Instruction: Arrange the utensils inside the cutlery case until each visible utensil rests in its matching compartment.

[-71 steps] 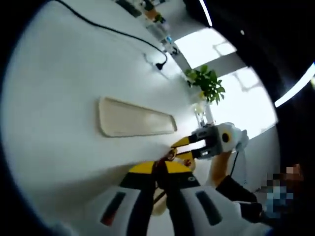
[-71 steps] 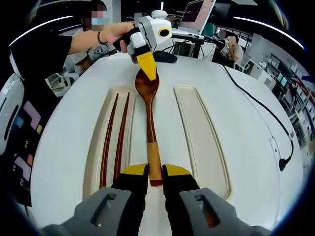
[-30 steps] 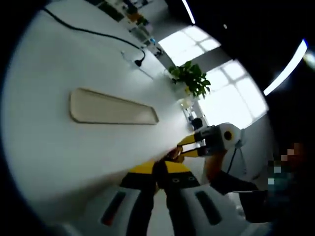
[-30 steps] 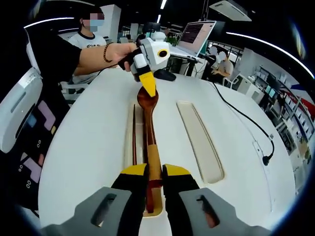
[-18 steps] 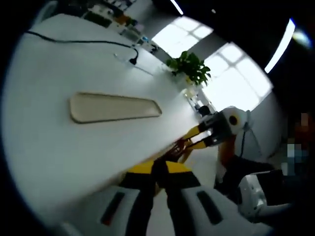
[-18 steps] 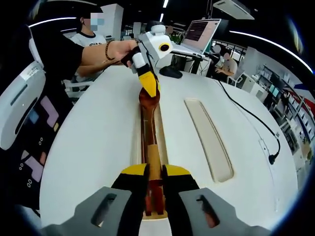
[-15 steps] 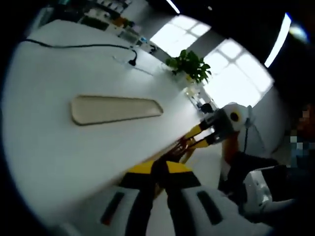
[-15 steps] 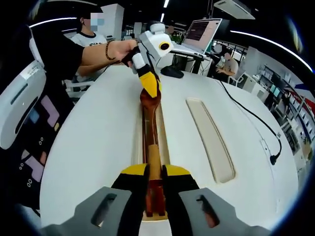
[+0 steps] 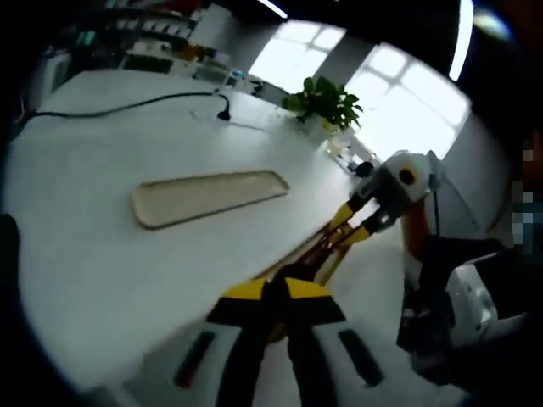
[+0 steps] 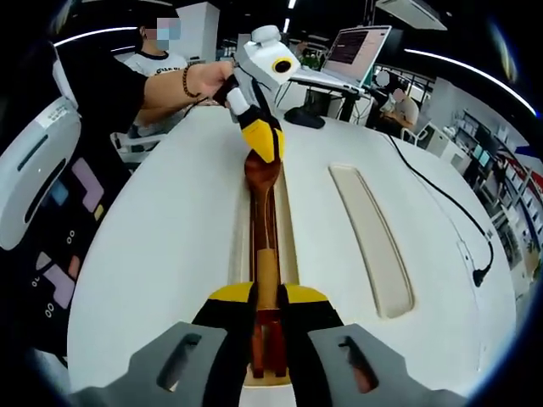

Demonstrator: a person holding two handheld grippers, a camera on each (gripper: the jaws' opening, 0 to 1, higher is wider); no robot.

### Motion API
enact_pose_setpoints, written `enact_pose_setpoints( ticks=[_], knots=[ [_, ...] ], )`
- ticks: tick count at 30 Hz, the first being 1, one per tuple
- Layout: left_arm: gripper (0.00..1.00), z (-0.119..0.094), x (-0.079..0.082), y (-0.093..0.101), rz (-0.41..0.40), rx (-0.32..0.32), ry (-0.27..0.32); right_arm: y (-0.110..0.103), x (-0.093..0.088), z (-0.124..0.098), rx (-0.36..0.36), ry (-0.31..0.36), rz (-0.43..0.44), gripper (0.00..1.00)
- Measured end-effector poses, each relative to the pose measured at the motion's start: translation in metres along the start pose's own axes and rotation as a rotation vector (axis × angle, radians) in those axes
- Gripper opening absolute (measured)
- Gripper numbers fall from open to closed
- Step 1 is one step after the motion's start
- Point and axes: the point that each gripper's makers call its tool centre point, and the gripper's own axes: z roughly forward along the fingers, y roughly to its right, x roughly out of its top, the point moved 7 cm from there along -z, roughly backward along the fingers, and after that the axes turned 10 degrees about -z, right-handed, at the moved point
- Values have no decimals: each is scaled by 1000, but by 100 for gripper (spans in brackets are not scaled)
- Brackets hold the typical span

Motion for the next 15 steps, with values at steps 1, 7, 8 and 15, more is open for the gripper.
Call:
enact_pose_setpoints(
  ticks=[1,7,8,15],
  knots=[
    [6,-1,0,0,3,2,4,0,0,0,-1,2,0,10],
    [6,-1,1,3,7,0,14,1,-1,1,10,0,-3,10],
    [6,-1,1,3,8,1,15,1,-1,1,12,2,-1,10],
    [5,-3,1,2,15,12,21,3,-4,2,16,2,13,10]
  ],
)
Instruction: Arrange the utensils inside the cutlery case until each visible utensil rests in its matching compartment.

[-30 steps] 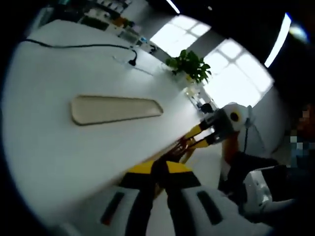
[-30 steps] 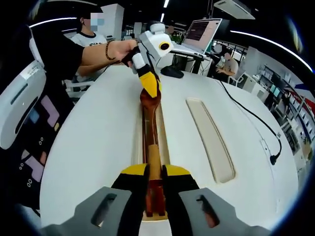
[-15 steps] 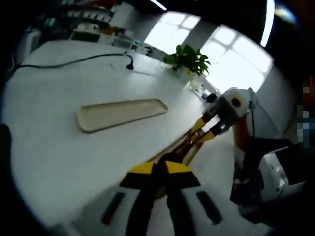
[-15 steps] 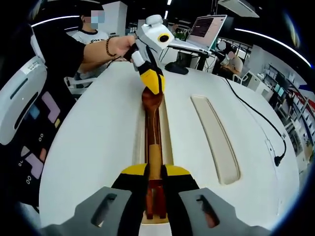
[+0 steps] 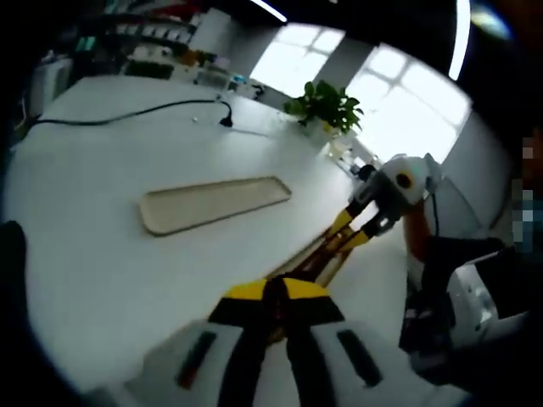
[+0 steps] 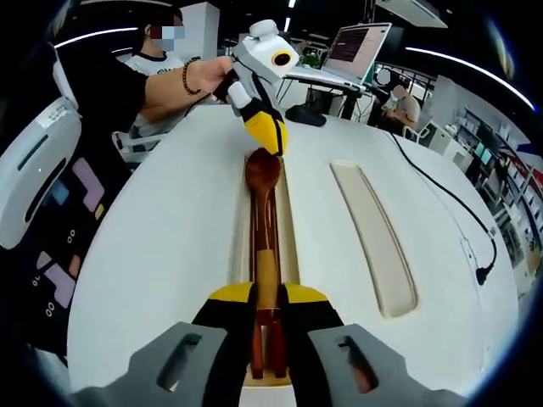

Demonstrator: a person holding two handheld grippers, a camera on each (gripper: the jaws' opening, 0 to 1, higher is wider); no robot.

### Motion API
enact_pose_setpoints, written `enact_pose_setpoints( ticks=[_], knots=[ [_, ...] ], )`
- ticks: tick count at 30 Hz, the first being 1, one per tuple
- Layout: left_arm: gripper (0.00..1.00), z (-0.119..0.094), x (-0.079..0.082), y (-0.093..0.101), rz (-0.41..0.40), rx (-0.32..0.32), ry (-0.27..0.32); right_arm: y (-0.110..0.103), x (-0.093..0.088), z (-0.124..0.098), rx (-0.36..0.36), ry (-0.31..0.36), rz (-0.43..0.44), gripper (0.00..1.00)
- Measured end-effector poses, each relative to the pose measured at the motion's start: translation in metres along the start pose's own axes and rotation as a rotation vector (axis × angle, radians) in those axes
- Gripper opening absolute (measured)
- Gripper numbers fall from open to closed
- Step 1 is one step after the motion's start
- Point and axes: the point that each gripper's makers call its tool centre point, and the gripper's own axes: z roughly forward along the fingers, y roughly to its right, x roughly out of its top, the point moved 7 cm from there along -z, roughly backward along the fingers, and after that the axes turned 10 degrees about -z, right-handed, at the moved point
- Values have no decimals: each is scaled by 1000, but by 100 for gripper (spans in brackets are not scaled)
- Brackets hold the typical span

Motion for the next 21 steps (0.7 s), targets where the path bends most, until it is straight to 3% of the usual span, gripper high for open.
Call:
enact_pose_setpoints(
  ticks=[21],
  knots=[
    [2,1,-3,-1,36,15,-19,-2,0,-7,-15,18,54,15]
  ],
)
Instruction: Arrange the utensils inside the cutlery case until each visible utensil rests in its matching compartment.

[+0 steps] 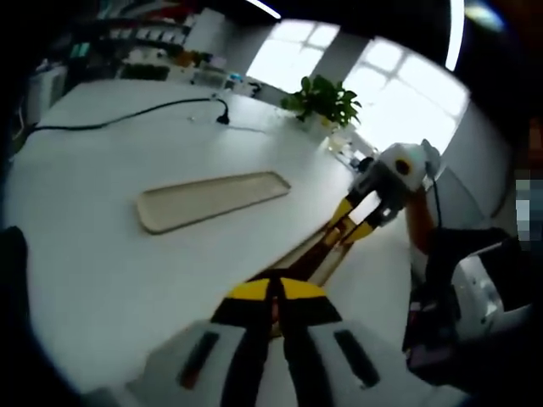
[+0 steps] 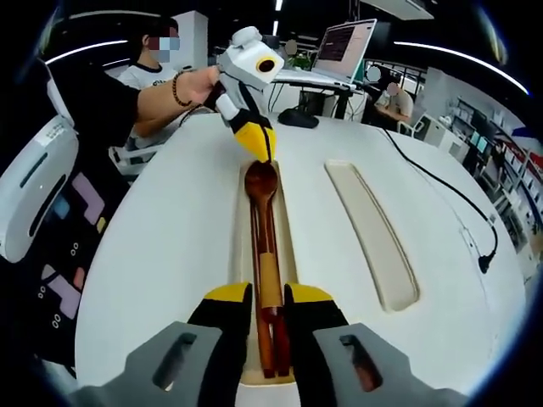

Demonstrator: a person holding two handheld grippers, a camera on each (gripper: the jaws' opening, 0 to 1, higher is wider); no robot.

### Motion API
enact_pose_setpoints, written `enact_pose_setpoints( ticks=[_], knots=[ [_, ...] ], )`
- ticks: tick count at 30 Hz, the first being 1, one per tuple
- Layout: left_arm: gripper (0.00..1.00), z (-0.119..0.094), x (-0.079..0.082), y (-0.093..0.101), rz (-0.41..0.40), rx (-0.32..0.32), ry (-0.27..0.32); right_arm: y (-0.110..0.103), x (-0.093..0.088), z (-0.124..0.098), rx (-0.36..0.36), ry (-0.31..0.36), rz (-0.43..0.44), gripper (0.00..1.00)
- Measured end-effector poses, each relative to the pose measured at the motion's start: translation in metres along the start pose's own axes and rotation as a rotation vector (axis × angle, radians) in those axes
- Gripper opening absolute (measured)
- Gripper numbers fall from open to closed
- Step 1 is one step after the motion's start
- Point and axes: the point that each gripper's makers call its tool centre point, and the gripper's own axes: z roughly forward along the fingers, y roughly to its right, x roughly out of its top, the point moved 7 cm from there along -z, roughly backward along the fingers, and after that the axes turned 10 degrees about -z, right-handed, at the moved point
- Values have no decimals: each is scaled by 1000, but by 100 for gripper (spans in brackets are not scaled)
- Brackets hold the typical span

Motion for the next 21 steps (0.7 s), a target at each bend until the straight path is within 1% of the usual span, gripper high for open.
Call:
enact_pose_setpoints(
  ticks=[6,9,13,18,21],
  knots=[
    [2,2,0,1,-3,-8,1,2,-3,-9,-22,16,27,15],
    [2,2,1,1,-7,-9,3,1,-4,-10,-22,25,47,15],
    [1,0,2,2,-15,-10,9,2,-2,-11,-18,29,52,15],
    [1,-4,13,2,-14,-3,45,13,2,-16,-43,76,95,15],
    [2,-4,20,0,6,19,73,21,1,-14,-51,94,140,15]
  ],
)
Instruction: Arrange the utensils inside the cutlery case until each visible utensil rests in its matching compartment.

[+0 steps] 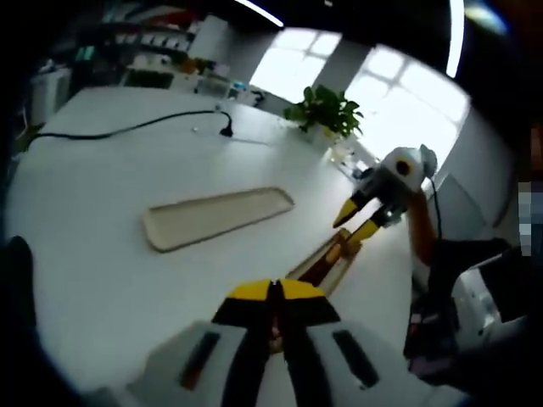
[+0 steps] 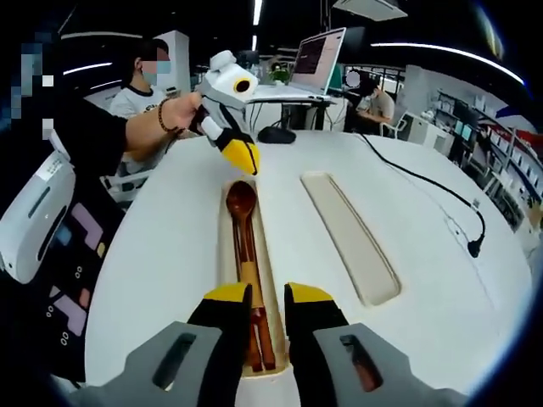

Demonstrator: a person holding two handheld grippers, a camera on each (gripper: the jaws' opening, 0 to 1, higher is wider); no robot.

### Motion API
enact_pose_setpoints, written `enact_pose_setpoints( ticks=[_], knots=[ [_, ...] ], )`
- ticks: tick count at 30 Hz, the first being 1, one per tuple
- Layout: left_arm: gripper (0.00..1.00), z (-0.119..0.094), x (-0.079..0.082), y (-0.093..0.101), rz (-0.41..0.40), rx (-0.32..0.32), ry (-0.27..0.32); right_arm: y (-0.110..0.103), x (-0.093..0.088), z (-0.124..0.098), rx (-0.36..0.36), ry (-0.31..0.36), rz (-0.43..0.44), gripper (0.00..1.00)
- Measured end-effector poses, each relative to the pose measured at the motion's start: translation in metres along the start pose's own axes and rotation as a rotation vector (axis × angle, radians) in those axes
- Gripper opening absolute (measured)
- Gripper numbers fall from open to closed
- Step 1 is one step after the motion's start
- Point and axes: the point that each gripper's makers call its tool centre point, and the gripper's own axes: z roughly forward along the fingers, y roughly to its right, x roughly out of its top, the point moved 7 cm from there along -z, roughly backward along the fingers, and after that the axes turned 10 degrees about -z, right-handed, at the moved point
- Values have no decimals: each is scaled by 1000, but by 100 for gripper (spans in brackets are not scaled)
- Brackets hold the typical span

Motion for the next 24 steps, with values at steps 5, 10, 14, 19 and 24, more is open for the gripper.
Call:
enact_pose_setpoints(
  ticks=[5,10,14,19,24],
  knots=[
    [4,2,14,-13,4,52,59,15,-3,1,-36,11,44,15],
    [7,5,23,-30,63,134,72,30,-12,2,-75,-6,68,15],
    [17,10,25,-35,145,173,52,43,-28,2,-120,-75,74,15],
    [23,15,28,-47,170,206,39,52,-35,1,-134,-77,103,15],
    [27,19,32,-57,246,258,35,60,-40,3,-139,-96,126,15]
  ],
)
